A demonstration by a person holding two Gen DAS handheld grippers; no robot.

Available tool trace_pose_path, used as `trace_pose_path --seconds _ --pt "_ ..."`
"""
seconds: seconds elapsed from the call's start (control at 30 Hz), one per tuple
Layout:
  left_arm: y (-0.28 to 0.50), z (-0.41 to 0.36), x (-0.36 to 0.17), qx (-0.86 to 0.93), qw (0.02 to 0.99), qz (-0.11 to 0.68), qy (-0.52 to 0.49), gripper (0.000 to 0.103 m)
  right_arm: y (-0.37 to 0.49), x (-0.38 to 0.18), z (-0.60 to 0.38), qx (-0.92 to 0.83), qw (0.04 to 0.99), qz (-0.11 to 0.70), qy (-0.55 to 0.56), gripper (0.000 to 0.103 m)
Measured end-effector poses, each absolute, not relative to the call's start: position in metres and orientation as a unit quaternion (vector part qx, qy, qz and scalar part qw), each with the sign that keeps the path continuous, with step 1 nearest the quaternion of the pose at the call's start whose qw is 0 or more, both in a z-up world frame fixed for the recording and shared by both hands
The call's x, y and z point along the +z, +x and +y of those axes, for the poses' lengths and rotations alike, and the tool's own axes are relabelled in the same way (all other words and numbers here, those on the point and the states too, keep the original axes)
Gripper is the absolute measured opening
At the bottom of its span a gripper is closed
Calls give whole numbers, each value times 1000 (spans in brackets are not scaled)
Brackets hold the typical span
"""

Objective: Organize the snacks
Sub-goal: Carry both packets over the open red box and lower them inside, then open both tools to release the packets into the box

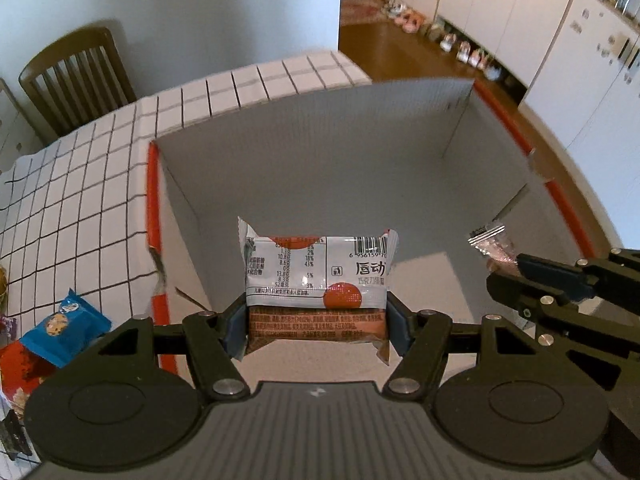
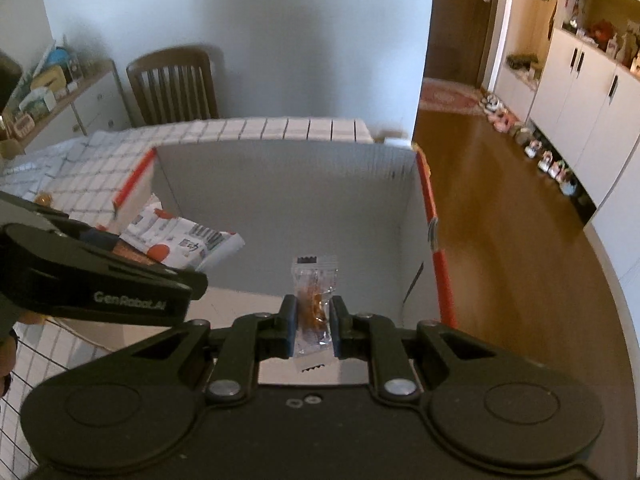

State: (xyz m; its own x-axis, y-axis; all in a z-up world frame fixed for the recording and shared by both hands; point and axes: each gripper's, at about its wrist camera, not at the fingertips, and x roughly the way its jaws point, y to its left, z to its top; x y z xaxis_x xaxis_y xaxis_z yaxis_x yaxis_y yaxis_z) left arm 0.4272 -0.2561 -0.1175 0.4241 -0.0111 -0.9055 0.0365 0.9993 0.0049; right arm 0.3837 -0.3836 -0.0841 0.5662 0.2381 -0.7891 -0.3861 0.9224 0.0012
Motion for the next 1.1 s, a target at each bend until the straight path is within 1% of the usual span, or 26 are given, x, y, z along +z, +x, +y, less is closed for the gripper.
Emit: trace_pose_path --seconds 0.23,0.37,0.47,0.5,0.6,0.73,0.87,1.1 --pt "438 -263 -140 -17 822 570 16 67 398 -97 -391 184 865 458 -89 15" --pt "440 -264 -145 -15 815 578 20 68 403 -98 -392 187 859 468 -88 18" --pt "442 -265 -146 -17 815 579 19 73 403 -98 -393 191 857 470 -90 21" --pt "442 -265 -145 -16 815 579 20 76 404 -98 -393 192 857 471 -90 21" --pt "445 -265 -145 -14 818 575 23 77 407 -96 -393 195 856 471 -89 23" --pt "439 -262 -137 -10 825 565 17 77 407 -93 -396 198 857 467 -88 26" --pt "427 -256 -125 -8 835 551 6 77 402 -86 -399 200 860 461 -87 33" --pt "403 -245 -95 -7 856 517 -8 77 385 -64 -398 206 869 441 -85 40"
